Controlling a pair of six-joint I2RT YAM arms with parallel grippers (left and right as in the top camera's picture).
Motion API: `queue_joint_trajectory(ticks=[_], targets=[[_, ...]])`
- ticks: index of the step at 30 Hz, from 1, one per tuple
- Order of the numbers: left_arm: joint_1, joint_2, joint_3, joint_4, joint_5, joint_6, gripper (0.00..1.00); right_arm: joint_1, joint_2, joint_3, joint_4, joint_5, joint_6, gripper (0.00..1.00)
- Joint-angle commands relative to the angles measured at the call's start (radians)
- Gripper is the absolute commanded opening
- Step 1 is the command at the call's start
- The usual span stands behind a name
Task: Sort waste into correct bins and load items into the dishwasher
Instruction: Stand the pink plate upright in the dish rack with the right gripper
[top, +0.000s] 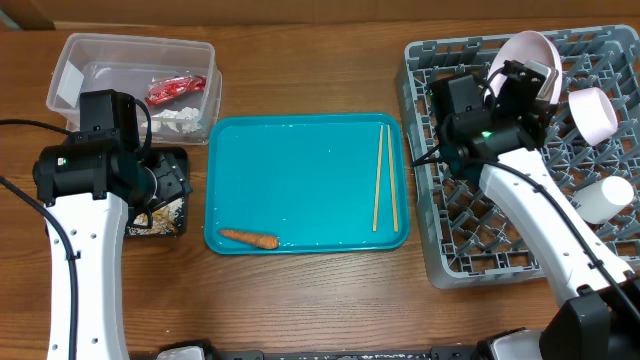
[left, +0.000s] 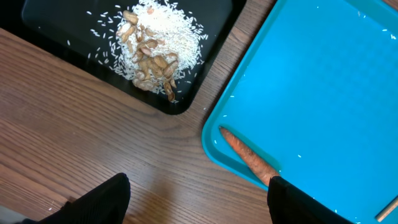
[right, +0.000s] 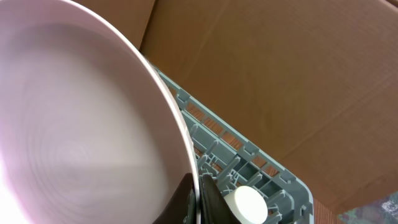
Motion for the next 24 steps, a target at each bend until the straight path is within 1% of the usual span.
queue_joint_trajectory(ticks=[1,3,7,13,15,19,24], targets=[[0.000,-0.010,-0.005,0.000,-0.011,-0.015,0.73,-0.003,-0.002,-0.004,0.009,-0.006,0.000,0.04],[0.000,-0.010,-0.005,0.000,-0.005,-0.015,0.73,-0.003,-0.002,-0.006,0.010,-0.039,0.000,0.04],[0.000,-0.010,-0.005,0.000,-0.006,-0.015,0.73,-0.004,0.006,-0.010,0.036,-0.037,0.000,0.04],[0.000,-0.010,-0.005,0.000,-0.006,-0.014,0.73,-0.027,0.072,-0.010,0.177,-0.034,-0.178,0.04],[0.000,-0.010,-0.005,0.000,-0.006,-0.015,0.73,-0.037,0.100,-0.010,0.219,-0.003,-0.192,0.04],[0.000,-0.010,-0.005,0.000,-0.006,-0.015,0.73,-0.051,0.125,-0.010,0.267,0.000,-0.232,0.04],[0.000,-0.010,-0.005,0.001,-0.006,-0.015,0.73,-0.054,0.143,-0.010,0.275,-0.024,-0.250,0.04]])
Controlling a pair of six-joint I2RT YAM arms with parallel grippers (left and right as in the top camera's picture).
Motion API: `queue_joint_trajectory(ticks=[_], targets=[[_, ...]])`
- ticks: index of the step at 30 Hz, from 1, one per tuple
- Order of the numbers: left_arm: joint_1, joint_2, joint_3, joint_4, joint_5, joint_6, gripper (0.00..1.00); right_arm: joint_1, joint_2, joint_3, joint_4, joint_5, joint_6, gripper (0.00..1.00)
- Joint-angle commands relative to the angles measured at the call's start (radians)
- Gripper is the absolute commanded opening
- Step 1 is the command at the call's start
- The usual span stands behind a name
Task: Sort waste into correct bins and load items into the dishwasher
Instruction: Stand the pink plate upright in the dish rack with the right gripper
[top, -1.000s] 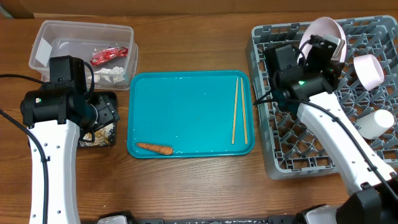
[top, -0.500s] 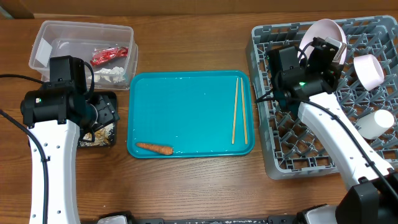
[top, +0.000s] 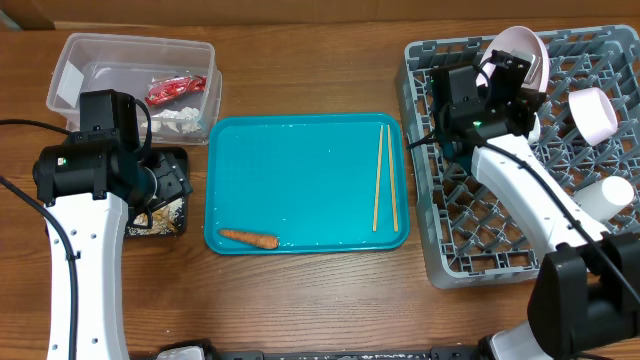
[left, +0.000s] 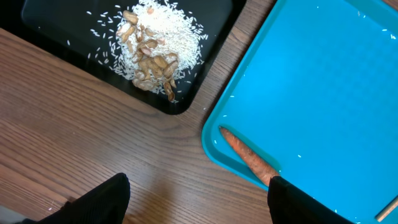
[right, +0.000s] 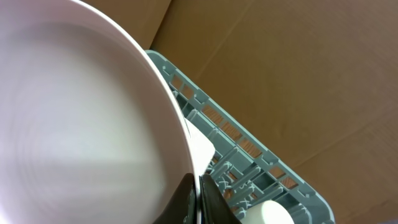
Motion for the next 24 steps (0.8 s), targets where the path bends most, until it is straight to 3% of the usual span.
queue_joint_trajectory(ticks=[1,18,24], targets=[[0.000,-0.010,-0.005,0.001,-0.006,-0.015,0.73,-0.008,0.018,0.000,0.005,-0.003,-0.039,0.04],[0.000,-0.010,-0.005,0.003,-0.006,-0.015,0.74,-0.001,0.018,0.000,0.005,-0.249,-0.038,0.04],[0.000,-0.010,-0.005,0.003,-0.005,-0.015,0.74,0.059,0.018,0.000,0.006,-0.360,-0.038,0.10]])
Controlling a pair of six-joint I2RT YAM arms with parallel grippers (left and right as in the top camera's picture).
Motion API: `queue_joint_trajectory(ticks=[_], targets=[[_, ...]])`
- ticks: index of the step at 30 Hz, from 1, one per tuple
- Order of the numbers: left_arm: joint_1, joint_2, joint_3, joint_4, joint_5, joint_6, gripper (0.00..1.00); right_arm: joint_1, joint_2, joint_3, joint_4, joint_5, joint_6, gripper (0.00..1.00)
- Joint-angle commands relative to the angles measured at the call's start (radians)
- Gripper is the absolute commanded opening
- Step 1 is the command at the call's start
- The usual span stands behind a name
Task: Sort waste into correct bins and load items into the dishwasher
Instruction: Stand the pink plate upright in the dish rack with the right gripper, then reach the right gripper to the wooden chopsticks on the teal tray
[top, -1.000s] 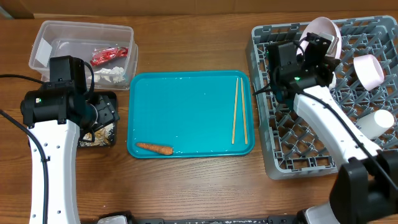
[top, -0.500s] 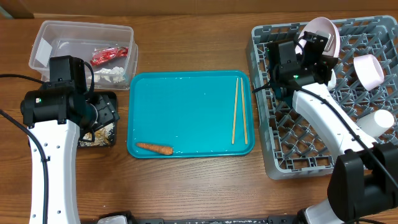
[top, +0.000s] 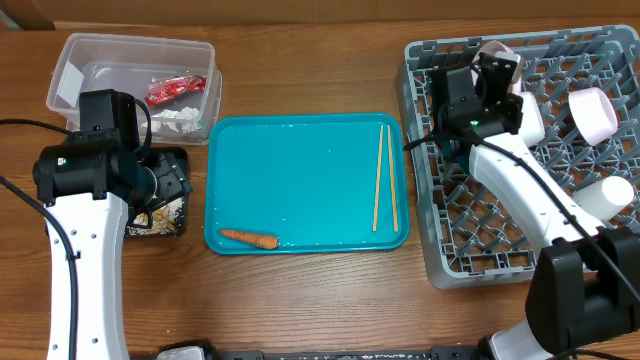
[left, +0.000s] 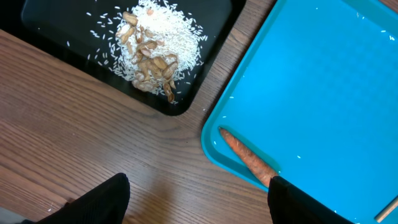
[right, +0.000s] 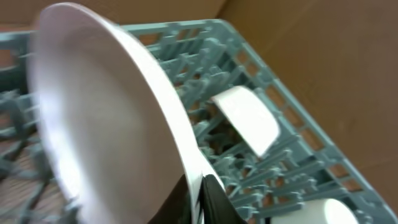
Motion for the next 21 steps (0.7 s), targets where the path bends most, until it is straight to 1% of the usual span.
queue_joint_trajectory(ticks=[1,2,3,4,6,7,8,9,10,12,16,21], targets=[[0.000,-0.010,-0.005,0.000,-0.005,-0.015,0.74,0.062,0.002,0.000,0.008,-0.104,0.007,0.11],[0.000,-0.010,-0.005,0.000,-0.003,-0.015,0.74,0.076,0.002,0.000,0.008,-0.113,0.007,0.13],[0.000,-0.010,-0.005,0.000,-0.001,-0.015,0.74,0.090,0.002,0.000,0.008,-0.123,0.007,0.20],[0.000,-0.010,-0.005,0.000,0.003,-0.015,0.74,0.102,0.002,0.000,0.006,-0.130,0.006,0.24],[0.000,-0.010,-0.005,0.001,0.013,-0.015,0.74,0.125,0.002,0.000,0.002,-0.135,0.006,0.37],[0.000,-0.010,-0.005,0.001,0.013,-0.015,0.74,0.140,0.001,0.000,-0.006,-0.134,0.007,0.49],[0.000,-0.010,-0.005,0.001,0.013,-0.015,0.74,0.146,0.001,0.000,-0.011,-0.134,0.006,0.63],[0.000,-0.010,-0.005,0.001,0.013,-0.015,0.73,0.148,0.001,0.000,-0.016,-0.133,0.007,0.71],[0.000,-0.010,-0.005,0.001,0.013,-0.015,0.74,0.149,0.001,0.001,-0.023,-0.131,0.007,0.75],[0.000,-0.010,-0.005,0.000,0.013,-0.015,0.74,0.149,-0.002,0.002,-0.042,-0.132,0.008,0.78],[0.000,-0.010,-0.005,0.001,0.013,-0.014,0.74,0.149,-0.047,0.002,-0.086,-0.164,0.011,0.84],[-0.001,-0.010,-0.005,0.000,0.013,-0.014,0.74,0.149,-0.135,0.002,-0.124,-0.344,0.011,0.87]])
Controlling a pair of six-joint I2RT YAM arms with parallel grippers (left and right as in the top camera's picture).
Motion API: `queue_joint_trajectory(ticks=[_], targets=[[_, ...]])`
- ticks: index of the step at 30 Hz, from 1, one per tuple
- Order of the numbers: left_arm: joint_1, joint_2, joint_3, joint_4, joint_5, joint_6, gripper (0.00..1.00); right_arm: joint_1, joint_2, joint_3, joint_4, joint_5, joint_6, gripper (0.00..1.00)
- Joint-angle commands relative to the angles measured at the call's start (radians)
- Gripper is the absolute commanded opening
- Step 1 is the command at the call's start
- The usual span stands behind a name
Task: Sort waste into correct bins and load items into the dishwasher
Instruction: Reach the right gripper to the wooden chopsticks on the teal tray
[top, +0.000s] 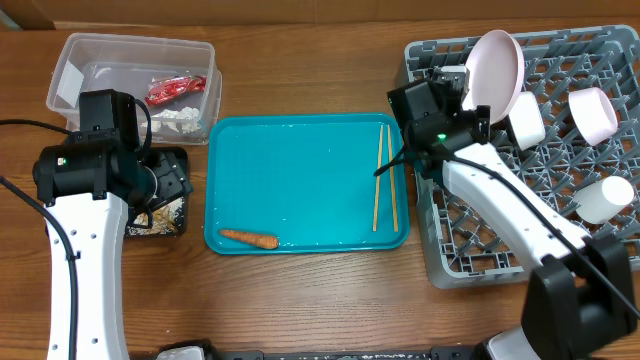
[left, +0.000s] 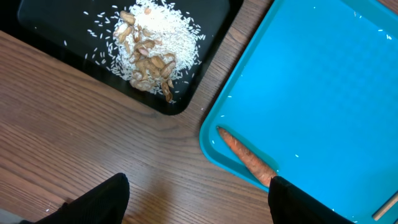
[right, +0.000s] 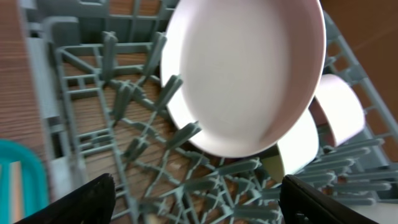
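Note:
A pink bowl (top: 495, 68) stands on edge among the tines at the back left of the grey dishwasher rack (top: 450, 250). The right wrist view shows the bowl (right: 249, 68) free of my fingers. My right gripper (top: 462, 90) is open just left of the bowl, over the rack's tines (right: 143, 137). On the teal tray (top: 300, 160) lie a carrot (top: 248, 238) at the front left and a pair of chopsticks (top: 384, 176) at the right. My left gripper (left: 199, 202) hangs open over bare wood, near the carrot (left: 245, 158).
The rack also holds a white cup (top: 525, 120), a pink cup (top: 592, 112) and another white cup (top: 607, 198). A black tray with rice and scraps (left: 149, 50) sits left of the teal tray. A clear bin (top: 80, 60) with a red wrapper stands at the back left.
My right gripper was shut on the pink bowl's rim low in the rack. Now it is open and has drawn back to the left, and the bowl stands alone in the tines. The left arm has not moved.
My right gripper held the pink bowl by its rim above the rack's back. Then the bowl was further left, then down among the tines. Now it rests there and the gripper has let go. My left gripper stayed open by the tray's corner throughout.

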Motion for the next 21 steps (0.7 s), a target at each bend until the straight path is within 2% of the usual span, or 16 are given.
queue_joint_trajectory(ticks=[1,5,7,10,13,18,21], targets=[[-0.001,-0.010,-0.005,0.000,0.005,-0.014,0.75,-0.001,-0.124,0.002,-0.017,-0.190,0.007,0.87],[-0.001,-0.010,-0.005,0.000,0.005,-0.014,0.76,-0.001,-0.187,0.002,-0.046,-0.386,0.007,0.88],[0.000,-0.010,-0.005,0.001,0.005,-0.014,0.77,-0.001,-0.210,0.002,-0.056,-0.555,0.006,0.88],[-0.001,-0.010,-0.005,0.004,0.005,-0.015,0.77,-0.001,-0.211,0.002,-0.063,-0.817,0.006,0.81],[-0.001,-0.010,-0.005,0.008,0.006,-0.015,0.77,0.002,-0.190,0.002,-0.079,-0.973,0.007,0.78],[-0.001,-0.010,-0.005,0.012,0.012,-0.015,0.78,0.026,-0.105,0.002,-0.129,-0.965,0.014,0.76],[-0.001,-0.010,-0.005,0.012,0.012,-0.015,0.78,0.028,-0.043,0.002,-0.145,-0.942,0.072,0.75]])
